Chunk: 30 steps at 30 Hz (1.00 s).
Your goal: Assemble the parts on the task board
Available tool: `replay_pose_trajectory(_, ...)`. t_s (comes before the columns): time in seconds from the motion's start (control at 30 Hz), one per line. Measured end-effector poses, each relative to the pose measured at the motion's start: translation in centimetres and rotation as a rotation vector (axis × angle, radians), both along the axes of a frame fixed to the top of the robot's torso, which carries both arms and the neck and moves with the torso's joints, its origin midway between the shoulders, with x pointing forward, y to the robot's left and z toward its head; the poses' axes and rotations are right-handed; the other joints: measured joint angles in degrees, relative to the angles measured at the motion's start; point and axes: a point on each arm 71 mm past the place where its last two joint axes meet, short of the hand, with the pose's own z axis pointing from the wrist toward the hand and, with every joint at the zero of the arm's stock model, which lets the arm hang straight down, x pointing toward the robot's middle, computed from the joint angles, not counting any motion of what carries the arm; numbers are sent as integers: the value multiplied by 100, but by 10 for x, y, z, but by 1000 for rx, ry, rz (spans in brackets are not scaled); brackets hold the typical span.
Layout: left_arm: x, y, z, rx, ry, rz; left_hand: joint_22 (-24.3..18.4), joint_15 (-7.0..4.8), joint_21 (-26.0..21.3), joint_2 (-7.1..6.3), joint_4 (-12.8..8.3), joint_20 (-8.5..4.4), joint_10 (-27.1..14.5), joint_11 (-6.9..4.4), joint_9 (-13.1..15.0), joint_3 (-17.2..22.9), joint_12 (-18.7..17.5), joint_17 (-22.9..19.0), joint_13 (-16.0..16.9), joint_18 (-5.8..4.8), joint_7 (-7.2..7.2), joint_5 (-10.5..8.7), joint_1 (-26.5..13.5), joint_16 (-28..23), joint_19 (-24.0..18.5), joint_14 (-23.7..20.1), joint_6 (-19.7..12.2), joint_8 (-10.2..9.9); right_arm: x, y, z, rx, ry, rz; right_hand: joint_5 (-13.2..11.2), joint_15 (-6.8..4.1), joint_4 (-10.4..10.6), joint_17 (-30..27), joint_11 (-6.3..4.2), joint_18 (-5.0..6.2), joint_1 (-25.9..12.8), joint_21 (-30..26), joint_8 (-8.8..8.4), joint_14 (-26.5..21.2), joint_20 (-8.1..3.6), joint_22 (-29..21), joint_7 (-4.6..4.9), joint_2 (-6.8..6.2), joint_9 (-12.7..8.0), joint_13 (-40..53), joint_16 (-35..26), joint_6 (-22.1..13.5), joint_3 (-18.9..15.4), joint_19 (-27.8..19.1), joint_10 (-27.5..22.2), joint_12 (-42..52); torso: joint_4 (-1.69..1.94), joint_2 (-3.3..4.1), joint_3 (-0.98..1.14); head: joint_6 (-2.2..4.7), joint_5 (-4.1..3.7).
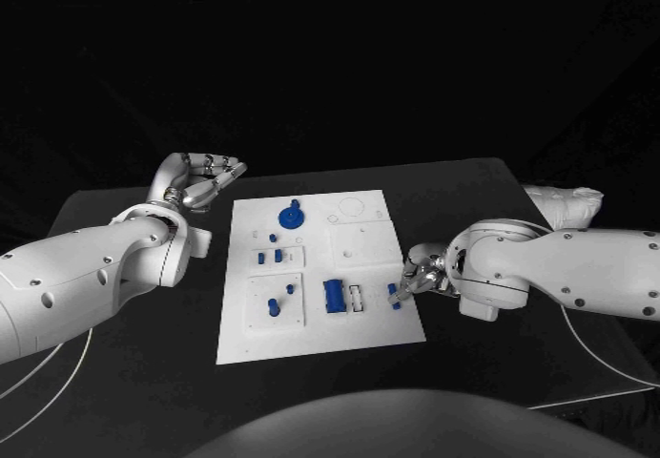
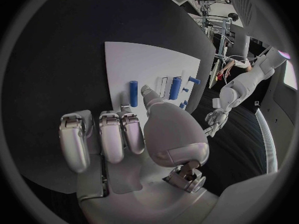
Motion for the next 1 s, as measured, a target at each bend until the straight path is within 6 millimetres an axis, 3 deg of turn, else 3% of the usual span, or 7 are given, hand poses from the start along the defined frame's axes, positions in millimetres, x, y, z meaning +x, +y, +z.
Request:
replay_pose_trajectory(0.33, 0, 0, 0, 0, 1, -1, 0, 0, 0, 0, 0, 0, 0, 0, 0, 0, 0, 0, 0, -1, 0, 0, 0, 0, 0, 0, 0, 0, 3, 6, 1, -56, -67, 66, -4, 0, 16, 0, 0, 0, -44, 0, 91, 0, 0, -1, -7, 0, 121, -1, 0, -45, 17, 0, 0, 0, 0, 0, -1, 0, -19)
replay_pose_trajectory(0.57, 0, 1, 0, 0, 1, 0, 0, 0, 0, 0, 0, 0, 0, 0, -1, 0, 0, 0, 0, 0, 0, 0, 0, 0, 0, 0, 0, 0, 5, 14, -1, -77, -97, 105, 6, 0, 193, -1, 0, 0, -383, 0, 265, 0, 0, -1, -39, 46, 242, -1, 0, -77, 27, 0, 0, 0, -3, -2, -1, 0, -42)
replay_pose_trajectory(0.73, 0, 1, 0, 0, 2, 0, 0, 0, 0, 0, 0, 0, 0, 0, -1, 0, 0, 0, 0, -1, 0, 0, 0, 0, 0, 0, 0, 0, 6, 21, -2, -87, -116, 131, 62, 0, 220, -1, 0, 0, -407, 0, 327, 0, 0, -1, -41, 61, 287, -1, 0, -77, 39, 0, 0, 0, -3, -2, -1, 0, -64)
replay_pose_trajectory(0.8, 0, 1, 0, 0, 2, -1, 0, 0, 0, 0, 0, 0, 0, 0, -1, 0, 0, 0, 0, 0, 0, 0, 0, 0, 0, 0, 0, 0, 6, 24, -3, -93, -124, 141, 68, 0, 224, -1, 0, 0, -444, 0, 331, 0, 0, -1, -47, 40, 606, -2, 0, -81, 43, 0, 0, 0, -2, -2, -1, 0, -72)
replay_pose_trajectory(0.87, 0, 1, 0, 0, 2, -1, 0, 0, 0, 0, 0, 0, 0, 0, -1, 0, 0, 0, 0, 0, 0, 0, 0, 0, 0, 0, 0, 0, 7, 26, -4, -101, -134, 151, 100, 0, 251, -1, 0, 1, -465, 0, 353, 0, 0, -1, -84, 59, 702, -2, 0, -45, 53, 0, 0, 0, -2, -2, -1, 0, -77)
replay_pose_trajectory(0.97, 0, 1, 0, 0, 2, -1, 0, 0, 0, 0, 0, 0, 0, 0, -1, 0, 0, 0, 0, 0, 0, 0, 0, 0, 0, 0, 0, 0, 7, 29, -5, -110, -147, 168, 100, 0, 264, -1, 0, 0, -519, 0, 370, 0, 0, -2, -86, 67, 1122, -2, 0, -44, 54, 0, 0, 0, -1, -2, -1, 0, -81)
replay_pose_trajectory(1.0, 0, 1, 0, 0, 2, 0, 0, 0, 0, 0, 0, 0, 0, 0, -1, 0, 0, 0, 0, 0, 0, 0, 0, 0, 0, 0, 0, 0, 7, 30, -6, -113, -151, 173, 100, 0, 264, -1, -7, 0, -519, 0, 379, 0, 0, -2, -87, 67, 1152, -2, 0, -44, 54, 0, -8, 0, -1, -2, -1, 0, -81)
